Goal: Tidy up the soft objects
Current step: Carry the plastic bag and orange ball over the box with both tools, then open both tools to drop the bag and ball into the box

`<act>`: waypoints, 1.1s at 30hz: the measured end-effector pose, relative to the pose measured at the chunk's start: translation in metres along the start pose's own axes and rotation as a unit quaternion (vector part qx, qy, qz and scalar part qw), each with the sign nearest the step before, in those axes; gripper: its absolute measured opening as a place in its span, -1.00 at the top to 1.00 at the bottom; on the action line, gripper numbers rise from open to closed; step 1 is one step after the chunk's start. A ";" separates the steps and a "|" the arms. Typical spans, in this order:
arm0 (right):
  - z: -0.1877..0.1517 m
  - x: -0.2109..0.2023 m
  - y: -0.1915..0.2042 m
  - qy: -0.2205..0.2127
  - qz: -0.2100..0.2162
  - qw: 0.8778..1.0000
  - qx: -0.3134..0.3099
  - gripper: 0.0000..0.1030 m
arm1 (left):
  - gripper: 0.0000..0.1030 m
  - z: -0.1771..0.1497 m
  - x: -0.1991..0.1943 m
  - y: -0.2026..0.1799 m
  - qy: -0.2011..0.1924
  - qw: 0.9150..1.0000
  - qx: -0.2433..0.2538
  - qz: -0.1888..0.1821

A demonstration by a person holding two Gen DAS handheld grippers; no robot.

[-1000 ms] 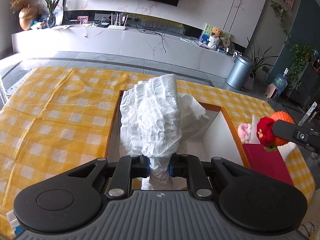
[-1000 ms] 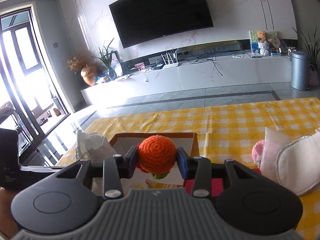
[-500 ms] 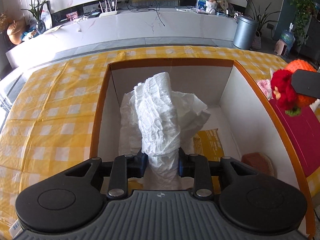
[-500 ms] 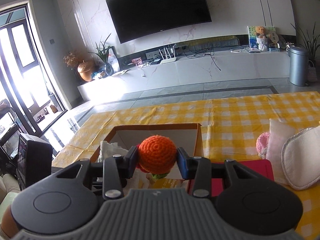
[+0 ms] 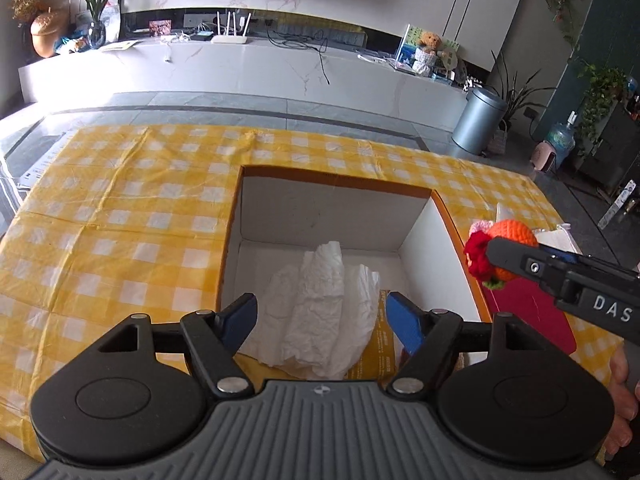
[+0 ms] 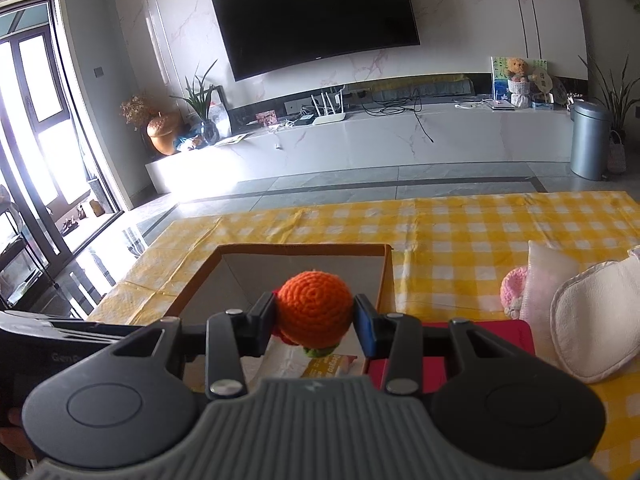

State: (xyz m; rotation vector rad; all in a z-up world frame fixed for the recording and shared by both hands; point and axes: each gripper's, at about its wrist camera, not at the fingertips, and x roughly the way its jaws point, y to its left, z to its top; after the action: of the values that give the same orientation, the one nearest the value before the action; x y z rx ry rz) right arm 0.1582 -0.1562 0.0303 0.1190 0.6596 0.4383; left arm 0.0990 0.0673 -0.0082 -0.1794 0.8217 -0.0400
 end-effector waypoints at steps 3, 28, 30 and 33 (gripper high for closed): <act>-0.002 0.014 0.020 0.015 -0.034 0.997 -0.066 0.19 | -0.68 0.002 -0.003 -0.002 -0.024 0.999 0.018 0.034; -0.011 0.180 0.050 0.186 -0.194 0.895 -0.356 0.19 | -0.57 0.004 0.008 0.028 -0.007 0.998 -0.059 0.009; -0.013 0.182 0.048 0.189 -0.192 0.896 -0.352 0.19 | -0.57 0.004 0.008 0.031 -0.014 0.997 -0.062 0.037; -0.014 0.183 0.049 0.188 -0.204 0.888 -0.368 0.19 | -0.57 0.005 0.010 0.037 -0.009 0.997 -0.072 0.037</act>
State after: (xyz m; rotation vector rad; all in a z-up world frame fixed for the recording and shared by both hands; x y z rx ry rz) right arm 0.2604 -0.0333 -0.0726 -0.8354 0.8332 0.2783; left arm 0.1079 0.1036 -0.0189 -0.2843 0.8130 0.0909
